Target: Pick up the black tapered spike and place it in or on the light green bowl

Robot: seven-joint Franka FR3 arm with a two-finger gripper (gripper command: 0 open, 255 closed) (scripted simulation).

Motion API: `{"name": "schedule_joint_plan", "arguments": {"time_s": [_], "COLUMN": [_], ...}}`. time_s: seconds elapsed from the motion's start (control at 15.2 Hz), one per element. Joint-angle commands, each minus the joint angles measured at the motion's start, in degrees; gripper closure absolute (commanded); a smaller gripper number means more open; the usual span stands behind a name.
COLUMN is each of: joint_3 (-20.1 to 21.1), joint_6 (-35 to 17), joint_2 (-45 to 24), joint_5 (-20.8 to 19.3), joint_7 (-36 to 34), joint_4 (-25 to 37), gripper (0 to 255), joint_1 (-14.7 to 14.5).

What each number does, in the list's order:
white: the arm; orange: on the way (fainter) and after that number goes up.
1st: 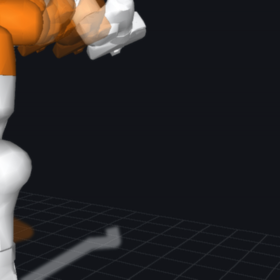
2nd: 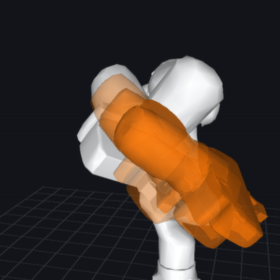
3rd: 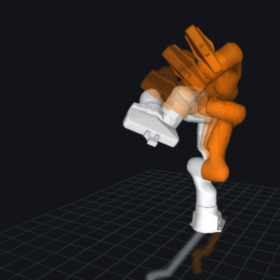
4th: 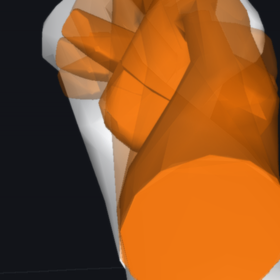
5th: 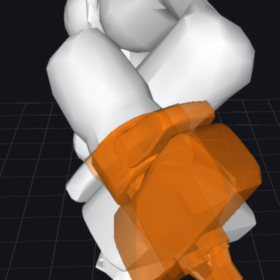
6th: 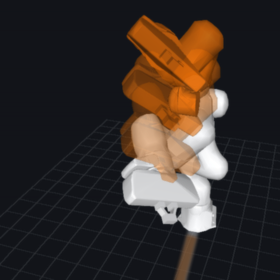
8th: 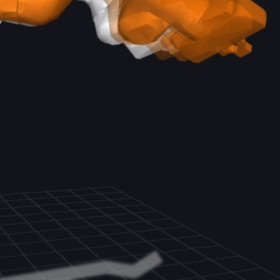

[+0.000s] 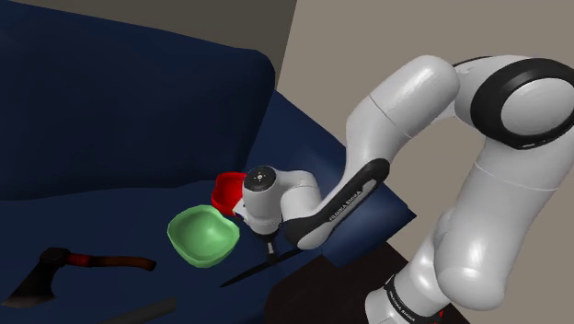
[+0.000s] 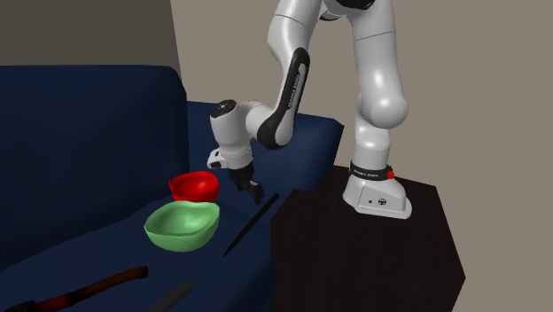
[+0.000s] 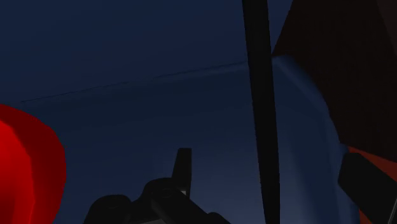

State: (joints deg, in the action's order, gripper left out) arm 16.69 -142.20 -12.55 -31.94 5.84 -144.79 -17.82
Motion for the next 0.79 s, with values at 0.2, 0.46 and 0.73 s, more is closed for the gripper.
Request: {"name": "schedule_joint_plan", "arguments": {"time_s": [0.2, 0.46, 0.73], "joint_3": [-2.52, -4.44, -6.88], "joint_6": [-3.06, -4.82, -7.12], "joint_2": [-11.22, -14.35, -17.95], "joint_5": [-12.94, -16.29, -19.99], "joint_7": [-6.02, -8.1, -10.68], "joint_4": [3.99, 4.88, 5.97], "gripper": [0, 0, 0], "joint_1": [-5.44, -6.48, -7.29]}}
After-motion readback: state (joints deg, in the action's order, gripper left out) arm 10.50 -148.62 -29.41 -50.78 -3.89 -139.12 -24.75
